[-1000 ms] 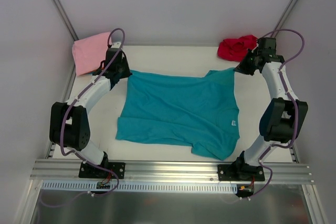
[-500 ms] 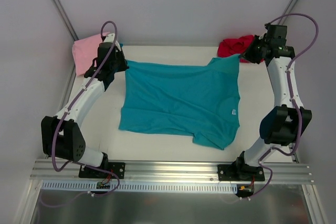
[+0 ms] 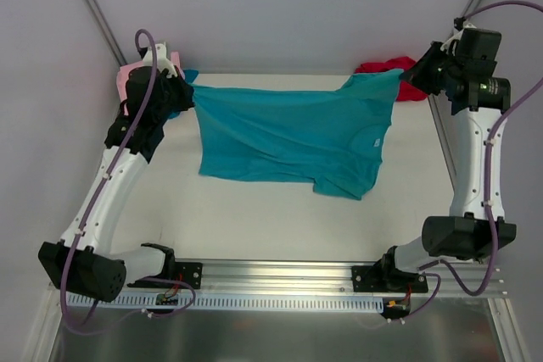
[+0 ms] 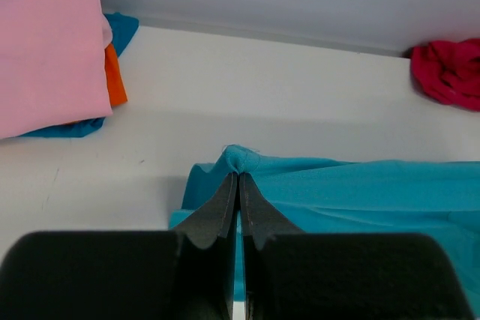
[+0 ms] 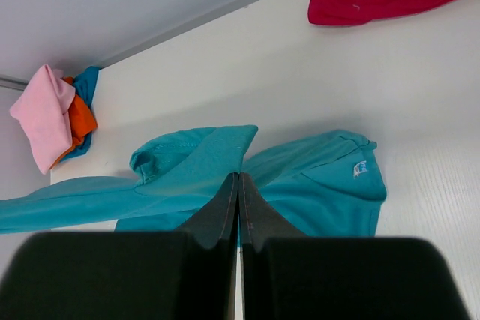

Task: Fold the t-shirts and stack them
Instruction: Flatten out the tshirt

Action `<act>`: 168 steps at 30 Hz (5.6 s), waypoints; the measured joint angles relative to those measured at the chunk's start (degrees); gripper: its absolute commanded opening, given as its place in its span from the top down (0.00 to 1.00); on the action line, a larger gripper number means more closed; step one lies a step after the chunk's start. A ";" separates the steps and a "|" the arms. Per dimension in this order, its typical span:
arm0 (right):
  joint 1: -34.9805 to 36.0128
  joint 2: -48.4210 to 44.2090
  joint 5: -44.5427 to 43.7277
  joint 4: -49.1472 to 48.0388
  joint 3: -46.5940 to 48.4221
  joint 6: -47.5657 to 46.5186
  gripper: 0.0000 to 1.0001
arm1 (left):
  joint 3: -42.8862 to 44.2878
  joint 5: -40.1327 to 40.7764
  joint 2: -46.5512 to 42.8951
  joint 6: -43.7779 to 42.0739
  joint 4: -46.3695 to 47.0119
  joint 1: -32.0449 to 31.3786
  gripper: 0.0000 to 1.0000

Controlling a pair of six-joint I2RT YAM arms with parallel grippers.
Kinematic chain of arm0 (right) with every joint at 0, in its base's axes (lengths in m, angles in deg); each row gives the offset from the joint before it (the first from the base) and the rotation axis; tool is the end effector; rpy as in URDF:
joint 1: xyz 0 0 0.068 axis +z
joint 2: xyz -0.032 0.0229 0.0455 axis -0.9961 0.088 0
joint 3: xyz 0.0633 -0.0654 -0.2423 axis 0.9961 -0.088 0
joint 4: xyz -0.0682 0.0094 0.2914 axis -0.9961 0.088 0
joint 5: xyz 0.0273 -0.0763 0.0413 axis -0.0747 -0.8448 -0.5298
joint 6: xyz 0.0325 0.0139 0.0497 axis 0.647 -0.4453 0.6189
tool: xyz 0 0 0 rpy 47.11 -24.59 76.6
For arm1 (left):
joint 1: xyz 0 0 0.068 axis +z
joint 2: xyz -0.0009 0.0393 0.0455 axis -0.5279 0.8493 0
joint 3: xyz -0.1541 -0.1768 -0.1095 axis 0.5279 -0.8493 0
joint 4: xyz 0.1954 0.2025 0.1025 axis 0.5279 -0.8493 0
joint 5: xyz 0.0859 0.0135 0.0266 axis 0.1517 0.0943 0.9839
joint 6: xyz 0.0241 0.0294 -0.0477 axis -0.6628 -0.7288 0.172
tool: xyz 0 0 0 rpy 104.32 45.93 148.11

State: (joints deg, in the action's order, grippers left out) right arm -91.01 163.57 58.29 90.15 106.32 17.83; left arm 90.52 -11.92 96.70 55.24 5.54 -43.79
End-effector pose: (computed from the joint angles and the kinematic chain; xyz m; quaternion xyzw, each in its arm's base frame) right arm 0.3614 -0.0264 0.4670 0.0282 0.8404 0.1176 0.5283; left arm 0.3304 -0.0668 0.3988 -0.0403 0.7701 -0.1233 0.6247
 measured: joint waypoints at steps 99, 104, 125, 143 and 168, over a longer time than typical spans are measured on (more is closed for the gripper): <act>0.02 -23.08 -4.20 12.07 23.19 0.70 1.00 | 19.98 -10.23 -32.72 0.85 -21.20 0.00 1.00; 0.02 -17.62 -4.52 7.04 16.31 0.50 1.00 | 11.89 -9.44 -29.90 0.74 -16.46 0.00 1.00; 0.61 23.98 -1.86 -15.85 -5.49 2.05 1.00 | -9.42 -7.80 10.73 0.74 10.43 0.00 1.00; 3.15 13.64 -7.28 -26.03 -13.94 -0.87 0.01 | -24.30 4.31 5.35 -1.53 32.15 0.00 0.01; 5.68 -20.90 0.11 -1.44 -49.79 -0.68 0.04 | -32.17 -13.27 -19.80 18.82 -7.96 -1.14 0.01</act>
State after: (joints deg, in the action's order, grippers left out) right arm -85.33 142.67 58.40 88.71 56.53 17.15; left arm 58.34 -25.19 76.90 74.06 -2.42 -44.93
